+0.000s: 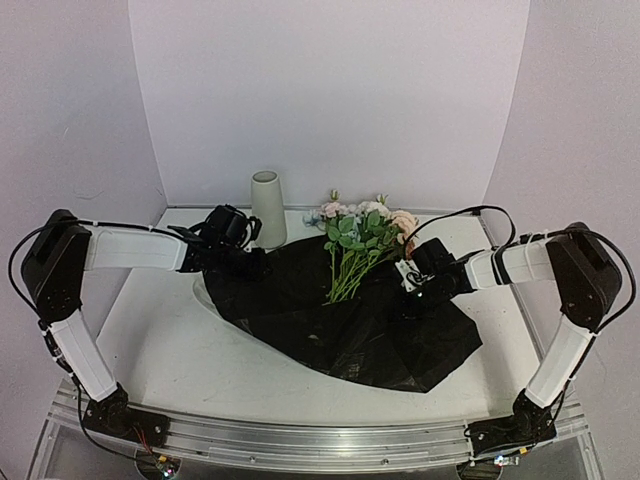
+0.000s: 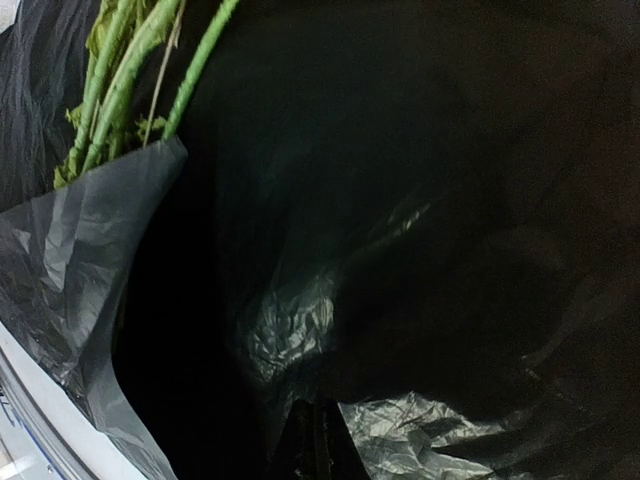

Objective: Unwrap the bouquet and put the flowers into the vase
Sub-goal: Unfold the wrapping paper at the center of the board.

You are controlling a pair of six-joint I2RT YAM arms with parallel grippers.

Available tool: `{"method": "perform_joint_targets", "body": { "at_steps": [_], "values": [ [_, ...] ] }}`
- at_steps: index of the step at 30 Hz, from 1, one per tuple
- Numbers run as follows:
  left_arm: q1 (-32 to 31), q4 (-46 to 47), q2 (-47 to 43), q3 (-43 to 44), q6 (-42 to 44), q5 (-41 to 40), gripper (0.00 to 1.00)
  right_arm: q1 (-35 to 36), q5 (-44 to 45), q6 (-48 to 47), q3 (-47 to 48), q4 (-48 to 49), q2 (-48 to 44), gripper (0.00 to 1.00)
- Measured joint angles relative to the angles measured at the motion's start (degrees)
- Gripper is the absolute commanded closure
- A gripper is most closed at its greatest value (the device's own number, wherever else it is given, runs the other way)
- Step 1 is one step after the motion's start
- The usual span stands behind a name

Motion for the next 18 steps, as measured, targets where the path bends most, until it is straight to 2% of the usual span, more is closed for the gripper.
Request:
{"method": "perform_joint_targets", "body": {
  "at_steps": [12, 18],
  "values": [
    [0.0, -1.4, -10.0, -8.1, -1.5, -2.1, 0.71, 3.4, -6.3, 1.0, -1.9, 4.2, -0.3, 1.0],
    [0.0, -1.5, -13.7, -10.4, -1.5, -3.3, 0.7, 5.0, -13.0, 1.2, -3.8, 5.7, -5.3, 1.0]
  ]
}}
